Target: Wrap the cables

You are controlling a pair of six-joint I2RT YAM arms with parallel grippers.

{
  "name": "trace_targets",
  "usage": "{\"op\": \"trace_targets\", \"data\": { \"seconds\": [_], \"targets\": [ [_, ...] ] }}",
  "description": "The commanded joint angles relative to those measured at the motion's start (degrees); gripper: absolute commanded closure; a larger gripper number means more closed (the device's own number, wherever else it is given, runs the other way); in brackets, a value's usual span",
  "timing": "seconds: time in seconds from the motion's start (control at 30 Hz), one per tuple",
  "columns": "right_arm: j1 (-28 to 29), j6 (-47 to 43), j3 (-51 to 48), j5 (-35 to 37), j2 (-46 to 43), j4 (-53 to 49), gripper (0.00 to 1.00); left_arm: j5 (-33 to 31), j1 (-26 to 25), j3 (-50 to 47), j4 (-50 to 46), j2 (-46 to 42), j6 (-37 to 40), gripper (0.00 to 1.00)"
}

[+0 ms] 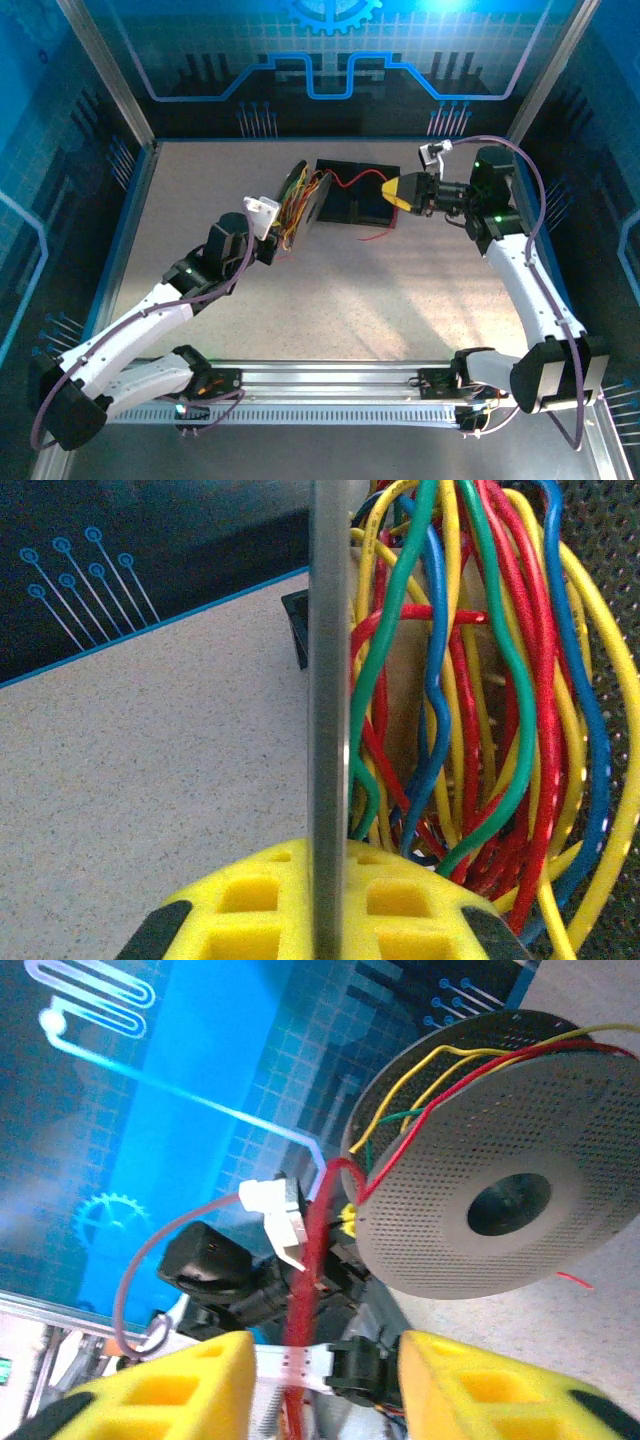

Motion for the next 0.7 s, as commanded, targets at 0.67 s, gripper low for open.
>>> {"op": "trace_targets", "data": {
  "seconds": [0.67],
  "targets": [
    [9.4, -4.5, 6.3, 1.6, 1.2, -2.7, 1.0, -3.4, -1.4, 7.0, 5.6, -0.5, -3.8, 1.0]
  ]
}}
